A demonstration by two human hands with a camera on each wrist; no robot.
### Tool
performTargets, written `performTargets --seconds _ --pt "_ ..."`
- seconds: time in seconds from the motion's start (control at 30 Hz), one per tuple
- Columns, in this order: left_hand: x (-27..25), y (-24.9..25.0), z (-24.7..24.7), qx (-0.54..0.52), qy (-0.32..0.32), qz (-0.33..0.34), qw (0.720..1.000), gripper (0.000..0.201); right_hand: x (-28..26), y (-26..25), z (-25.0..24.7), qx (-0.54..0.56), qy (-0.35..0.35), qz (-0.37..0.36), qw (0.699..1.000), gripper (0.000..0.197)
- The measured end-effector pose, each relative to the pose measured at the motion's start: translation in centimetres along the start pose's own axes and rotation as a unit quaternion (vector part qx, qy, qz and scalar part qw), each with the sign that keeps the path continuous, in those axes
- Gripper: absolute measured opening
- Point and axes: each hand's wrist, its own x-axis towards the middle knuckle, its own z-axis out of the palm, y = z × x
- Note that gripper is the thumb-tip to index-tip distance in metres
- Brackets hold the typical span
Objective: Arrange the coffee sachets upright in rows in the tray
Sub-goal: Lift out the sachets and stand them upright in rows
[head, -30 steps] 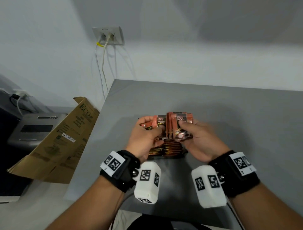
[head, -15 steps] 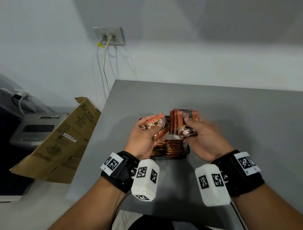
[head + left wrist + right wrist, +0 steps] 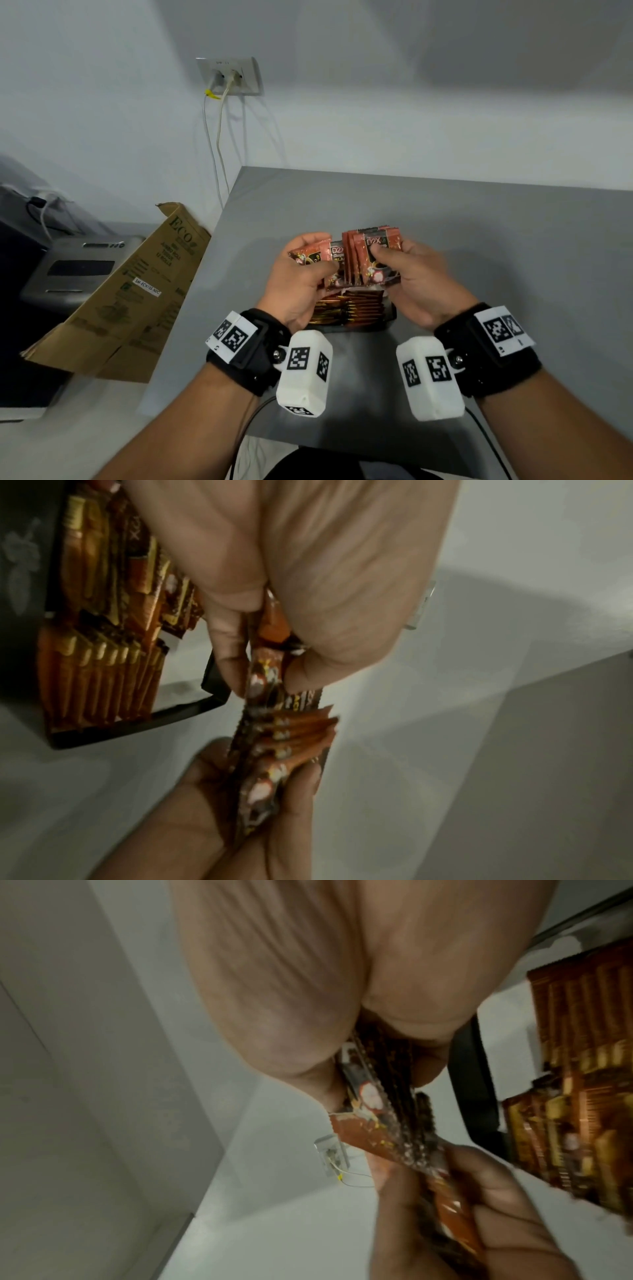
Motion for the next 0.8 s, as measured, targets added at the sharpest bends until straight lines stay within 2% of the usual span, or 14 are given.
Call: performTargets --seconds 0.13,0.23,0.3,0.4,0.43,0.57,0.63,0.7,0.77,0.8 --pt "-0.2 -0.4 0.2 -0.021 0.007 -0.013 1.0 0.031 -0.1 1.2 0.5 -0.015 0.012 0.004 1.0 0.028" --pt "0.0 -0.5 -0.2 -0.059 0.039 -0.048 0.996 0.019 0.2 0.7 -0.3 0.038 0.046 -0.012 0.998 0.03" --pt "0.3 -0.5 -0.7 -0.028 0.066 -0.039 0.997 0.015 0.3 0.2 -1.3 0.088 0.055 -0.014 0.994 0.027" --pt "0.5 -0.5 -0.7 0.002 0.062 -0.014 0.998 0.015 0.3 -0.1 -1.7 0.111 0.042 -0.015 0.993 0.032" --pt "0.5 -0.4 -0.6 0.004 0.055 -0.009 0.998 0.015 0.4 0.1 -1.5 0.092 0.036 -0.017 0.995 0.038" --pt "0.5 0.2 0.3 -0.035 0.028 -0.025 0.999 0.016 0.3 0.6 0.1 -0.05 0.049 -0.082 0.994 0.04" --pt "0.2 0.8 0.6 -0.076 -0.001 -0.051 0.996 0.022 0.0 0.7 0.9 -0.146 0.055 -0.114 0.981 0.046" --pt "-0.3 1.2 1.2 -0.117 -0.039 -0.074 0.99 0.036 -0.2 0.7 1.7 -0.2 0.058 -0.129 0.97 0.043" --pt "-0.7 1.2 2.0 -0.125 -0.065 -0.075 0.987 0.032 -0.2 0.8 2.2 -0.256 0.065 -0.148 0.953 0.034" --pt "-0.9 1.2 2.4 -0.115 -0.074 -0.075 0.988 0.034 -0.1 0.9 2.3 -0.308 0.069 -0.164 0.935 0.036"
